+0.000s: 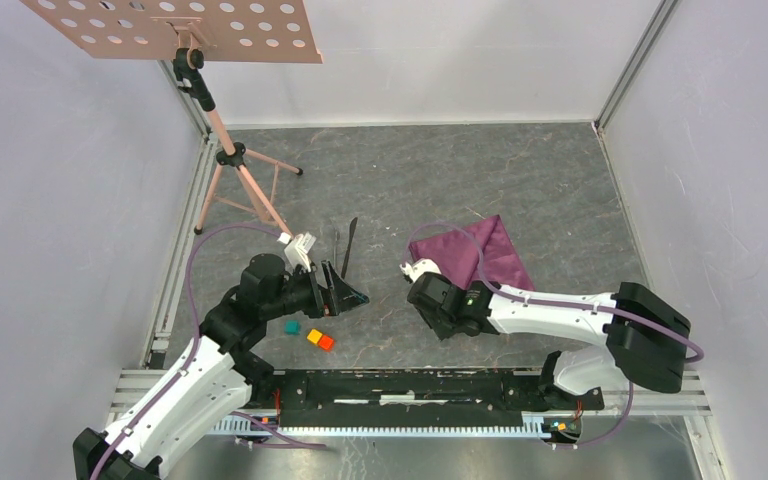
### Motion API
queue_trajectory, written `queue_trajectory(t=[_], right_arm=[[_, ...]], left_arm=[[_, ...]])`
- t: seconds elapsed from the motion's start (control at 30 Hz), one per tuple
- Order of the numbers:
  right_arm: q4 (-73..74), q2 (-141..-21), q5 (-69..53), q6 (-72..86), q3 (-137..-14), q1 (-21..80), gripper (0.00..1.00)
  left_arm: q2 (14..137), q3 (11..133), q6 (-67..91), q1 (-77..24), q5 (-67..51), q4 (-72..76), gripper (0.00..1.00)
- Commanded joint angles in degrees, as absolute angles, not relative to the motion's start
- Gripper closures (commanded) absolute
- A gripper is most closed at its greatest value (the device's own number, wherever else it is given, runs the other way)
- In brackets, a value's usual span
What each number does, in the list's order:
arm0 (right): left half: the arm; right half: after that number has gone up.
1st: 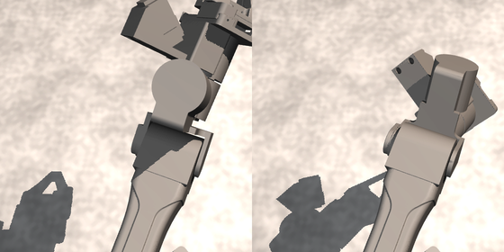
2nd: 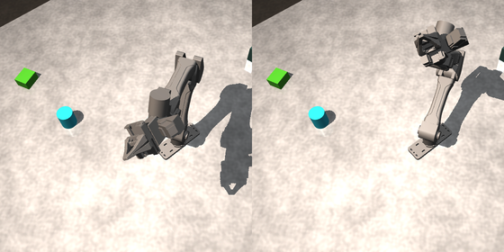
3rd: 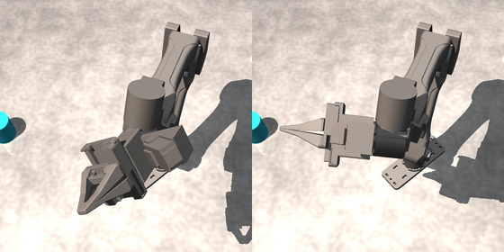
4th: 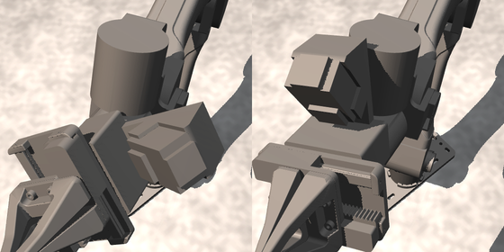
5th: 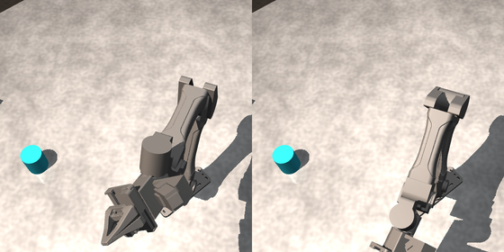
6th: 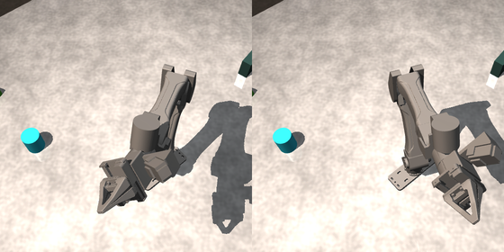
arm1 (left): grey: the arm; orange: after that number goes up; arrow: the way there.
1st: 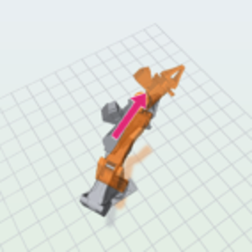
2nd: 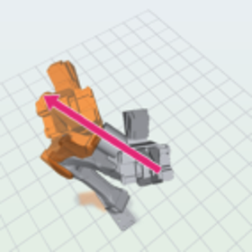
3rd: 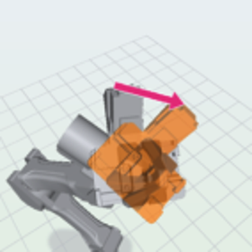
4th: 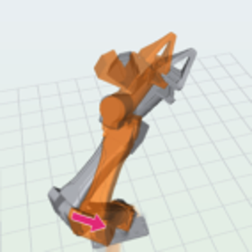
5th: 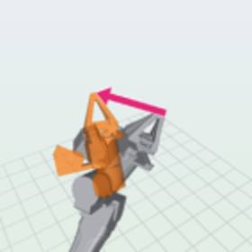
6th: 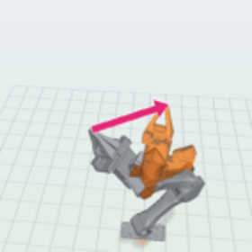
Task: Fold the napkin into a case and place the utensils inside
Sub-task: Pick up the upper triangle-folded napkin from the center of the board.
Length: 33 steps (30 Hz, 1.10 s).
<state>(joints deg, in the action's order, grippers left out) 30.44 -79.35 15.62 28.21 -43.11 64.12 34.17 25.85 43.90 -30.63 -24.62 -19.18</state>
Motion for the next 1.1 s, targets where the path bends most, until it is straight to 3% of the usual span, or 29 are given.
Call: queue_trajectory(t=[0.0, 0.67, 0.77, 1.0, 1.07], right_arm=[[28.8, -80.2, 17.0, 29.0, -42.4, 64.4, 0.61], [25.8, -84.0, 18.8, 26.6, -38.6, 64.3, 0.60], [25.1, -83.8, 19.1, 26.1, -37.5, 64.3, 0.67], [22.4, -82.5, 20.1, 24.1, -36.1, 64.4, 1.00], [21.5, -81.8, 19.8, 23.1, -36.3, 64.3, 1.00]], left_arm=[[33.8, 26.0, 45.1, -30.7, -26.1, -17.8, 0.06], [33.9, 25.9, 44.1, -30.7, -25.8, -18.8, 0.06], [34.2, 25.8, 44.2, -30.7, -25.3, -18.9, 0.06], [38.4, 26.1, 45.1, -30.7, -22.5, -19.5, 0.05], [40.4, 26.4, 45.8, -30.7, -20.9, -19.3, 0.03]])
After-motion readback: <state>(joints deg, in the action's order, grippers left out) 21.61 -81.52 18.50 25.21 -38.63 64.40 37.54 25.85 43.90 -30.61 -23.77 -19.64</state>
